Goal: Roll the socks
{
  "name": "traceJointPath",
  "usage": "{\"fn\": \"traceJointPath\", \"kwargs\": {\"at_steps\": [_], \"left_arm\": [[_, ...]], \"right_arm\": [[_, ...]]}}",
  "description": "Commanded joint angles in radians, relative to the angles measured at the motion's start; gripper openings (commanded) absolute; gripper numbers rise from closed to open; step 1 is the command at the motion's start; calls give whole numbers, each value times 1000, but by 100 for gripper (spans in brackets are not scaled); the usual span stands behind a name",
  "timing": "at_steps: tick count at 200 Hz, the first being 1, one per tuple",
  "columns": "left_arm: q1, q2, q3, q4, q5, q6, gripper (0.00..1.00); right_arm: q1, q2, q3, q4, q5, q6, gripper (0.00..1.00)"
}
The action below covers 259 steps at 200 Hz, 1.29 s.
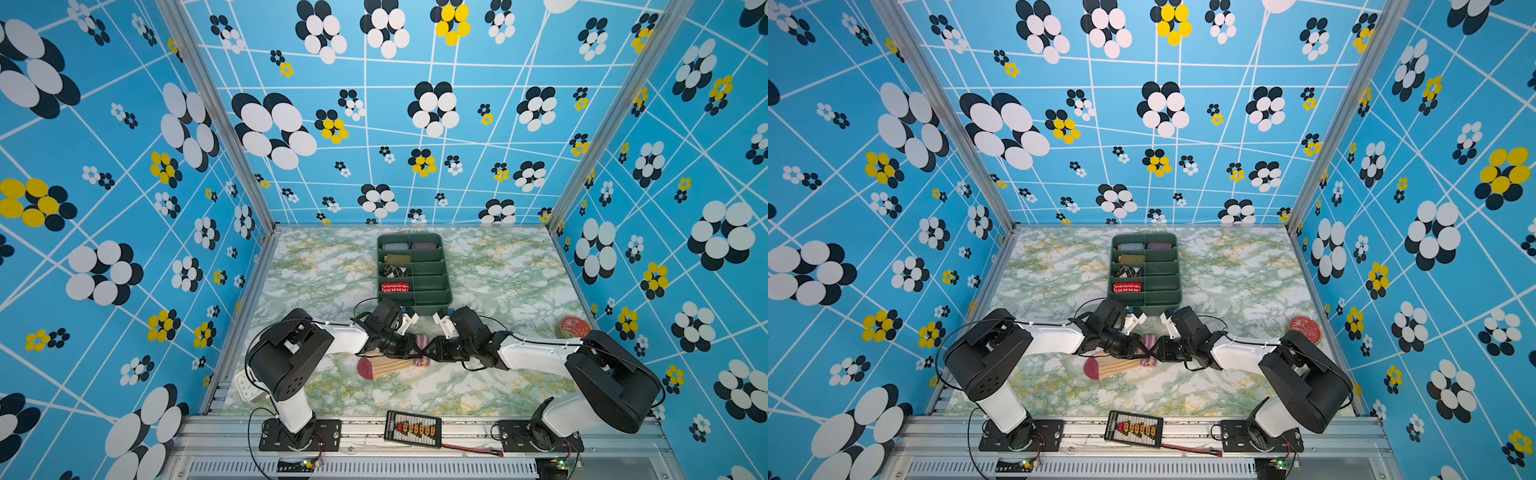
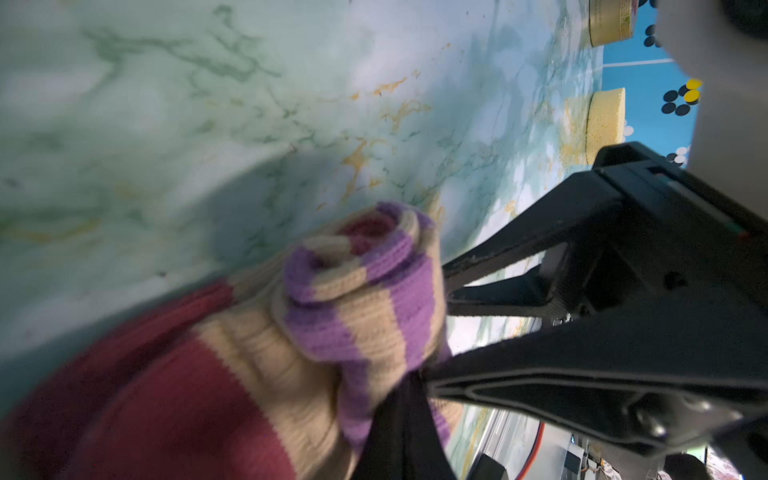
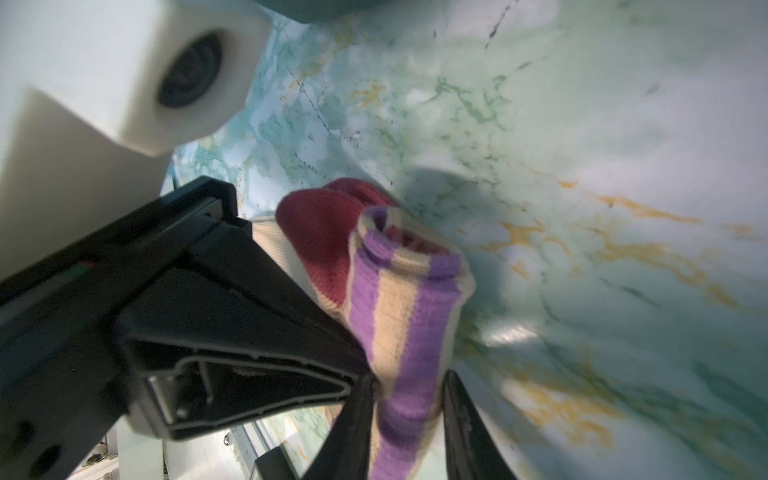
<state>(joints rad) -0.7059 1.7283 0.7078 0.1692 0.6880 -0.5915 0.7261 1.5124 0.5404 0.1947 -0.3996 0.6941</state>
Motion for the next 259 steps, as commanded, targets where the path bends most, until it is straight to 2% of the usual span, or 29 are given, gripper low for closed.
{"fn": "traceJointPath", "kwargs": {"at_steps": [1,38,66,89,158,215,259], "left_arm": [[-7,34,-29,-34,-51,0,0],[-7,33,-35,-31,-50,-1,0],[-8,33,-39,-24,-48,-4,0],[-7,33,-42,-24,-49,-5,0],[-7,-23,-19,-72,-58,1,0],[-4,-62,-19,-99,-77,4,0],[-4,-79,-33,-9,-59,-56,0]], "right_arm": [[14,42,-12,75,-38,18,29],[13,65,-18,93,-29,24,23],[14,71,-24,105,-19,25,7],[27,43,-20,74,26,8,0],[113,-101,114,-351,331,-129,0],[139,-136,147,-460,414,-149,0],[196,-76,240,-571,516,-171,0]]}}
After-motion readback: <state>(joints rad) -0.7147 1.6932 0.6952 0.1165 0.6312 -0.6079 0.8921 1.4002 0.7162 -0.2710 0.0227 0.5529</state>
